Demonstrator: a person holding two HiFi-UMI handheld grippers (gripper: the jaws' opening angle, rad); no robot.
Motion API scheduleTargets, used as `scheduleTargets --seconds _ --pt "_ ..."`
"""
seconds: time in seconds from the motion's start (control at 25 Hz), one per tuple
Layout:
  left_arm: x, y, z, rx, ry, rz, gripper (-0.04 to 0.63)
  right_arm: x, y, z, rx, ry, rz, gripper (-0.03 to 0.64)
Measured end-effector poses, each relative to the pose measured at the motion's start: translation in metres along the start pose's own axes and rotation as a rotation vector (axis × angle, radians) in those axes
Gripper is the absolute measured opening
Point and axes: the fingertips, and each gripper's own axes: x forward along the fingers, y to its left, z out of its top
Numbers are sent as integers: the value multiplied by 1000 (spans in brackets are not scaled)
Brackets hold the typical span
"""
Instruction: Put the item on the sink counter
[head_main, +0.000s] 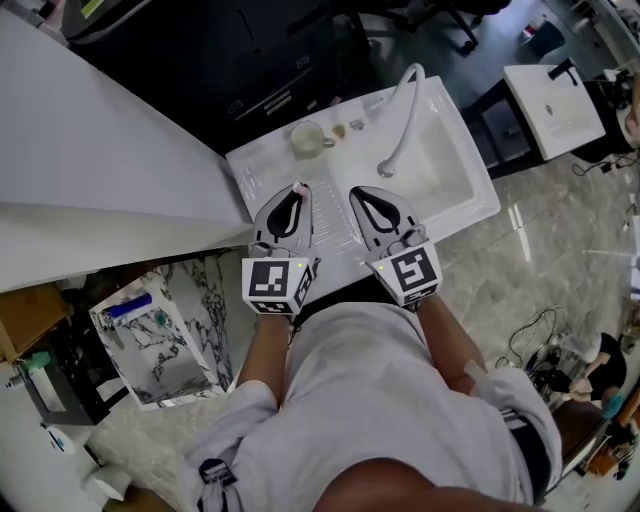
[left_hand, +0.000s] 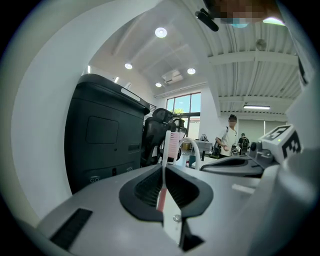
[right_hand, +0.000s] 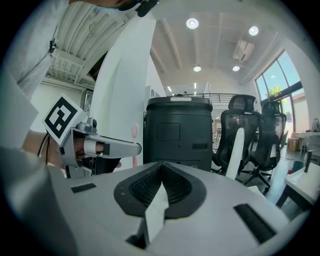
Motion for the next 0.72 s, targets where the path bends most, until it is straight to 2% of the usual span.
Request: scheduleTargets --seconds 0.72 --pt "54 11 -7 5 53 -2 28 30 -24 -23 44 53 39 5"
